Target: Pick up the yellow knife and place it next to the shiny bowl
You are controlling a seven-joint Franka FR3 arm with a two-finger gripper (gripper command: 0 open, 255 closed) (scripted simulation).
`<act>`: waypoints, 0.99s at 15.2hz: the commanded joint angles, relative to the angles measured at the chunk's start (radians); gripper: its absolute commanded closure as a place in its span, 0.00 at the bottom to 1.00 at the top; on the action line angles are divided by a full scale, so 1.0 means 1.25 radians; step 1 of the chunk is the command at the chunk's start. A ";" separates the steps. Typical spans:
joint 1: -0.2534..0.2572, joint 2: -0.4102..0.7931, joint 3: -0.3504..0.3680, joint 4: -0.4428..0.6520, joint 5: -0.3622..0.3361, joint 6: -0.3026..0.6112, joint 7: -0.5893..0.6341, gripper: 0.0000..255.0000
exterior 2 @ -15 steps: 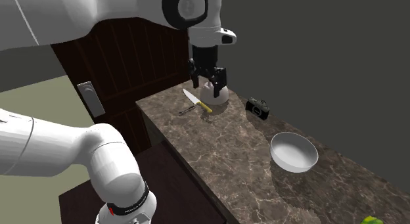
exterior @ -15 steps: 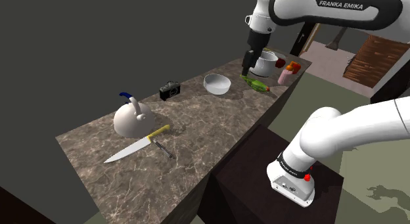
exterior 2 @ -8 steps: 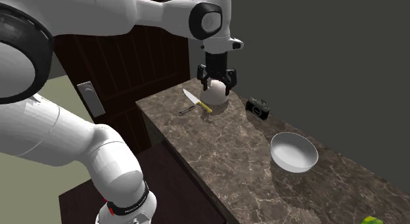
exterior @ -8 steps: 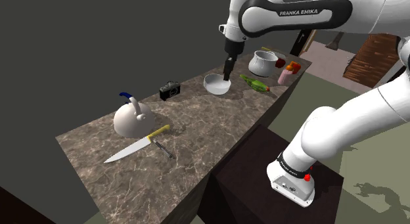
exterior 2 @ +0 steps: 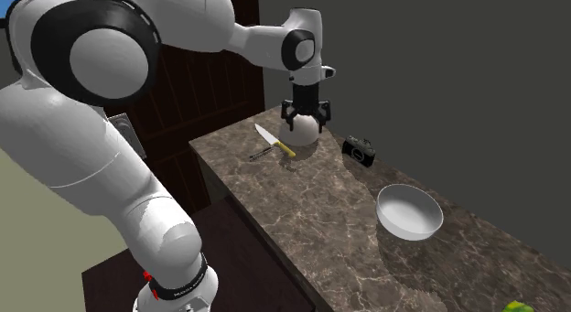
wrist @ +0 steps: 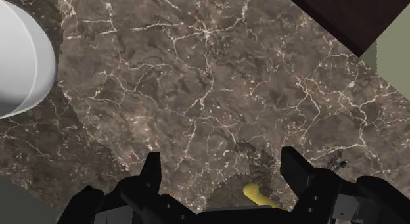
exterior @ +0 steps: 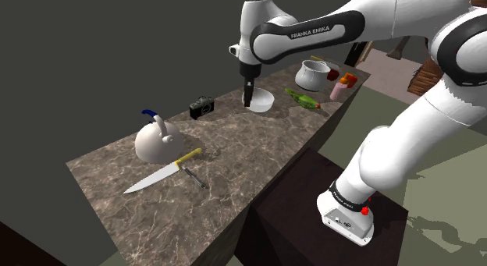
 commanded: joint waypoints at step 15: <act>0.098 0.397 0.086 0.216 -0.118 0.154 -0.184 0.00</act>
